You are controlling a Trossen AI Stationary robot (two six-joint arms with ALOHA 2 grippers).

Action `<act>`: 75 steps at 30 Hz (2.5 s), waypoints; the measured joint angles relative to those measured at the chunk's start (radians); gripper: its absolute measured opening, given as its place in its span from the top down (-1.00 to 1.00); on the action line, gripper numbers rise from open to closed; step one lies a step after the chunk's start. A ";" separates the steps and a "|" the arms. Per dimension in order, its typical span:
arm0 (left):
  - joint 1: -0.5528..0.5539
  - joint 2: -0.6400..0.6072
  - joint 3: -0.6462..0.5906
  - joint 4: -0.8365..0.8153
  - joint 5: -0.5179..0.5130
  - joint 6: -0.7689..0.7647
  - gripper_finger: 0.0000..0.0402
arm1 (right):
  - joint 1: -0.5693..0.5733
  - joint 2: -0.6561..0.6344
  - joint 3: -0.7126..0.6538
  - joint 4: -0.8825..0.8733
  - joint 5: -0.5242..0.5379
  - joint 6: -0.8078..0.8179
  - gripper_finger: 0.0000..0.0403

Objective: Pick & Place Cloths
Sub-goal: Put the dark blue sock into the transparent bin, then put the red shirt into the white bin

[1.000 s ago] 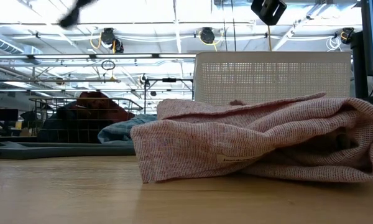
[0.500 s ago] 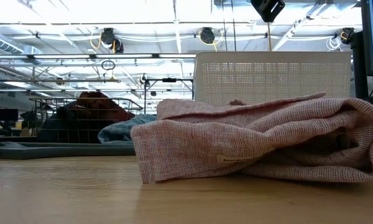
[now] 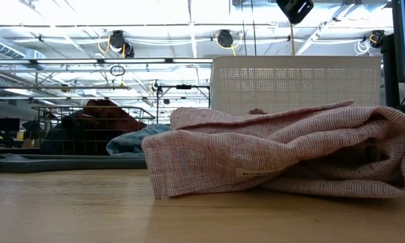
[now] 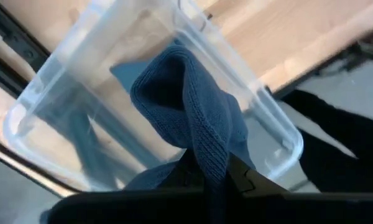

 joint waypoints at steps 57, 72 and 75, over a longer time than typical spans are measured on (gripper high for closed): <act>-0.029 0.059 -0.146 0.231 -0.014 -0.037 -0.04 | -0.003 0.000 0.000 0.007 -0.053 0.069 0.98; 0.001 0.025 0.028 0.258 -0.553 0.200 0.74 | 0.089 0.000 0.000 -0.061 -0.057 -0.283 1.00; 0.029 0.025 0.028 0.306 -0.602 0.315 0.95 | 0.109 0.000 0.000 -0.133 -0.024 -0.299 1.00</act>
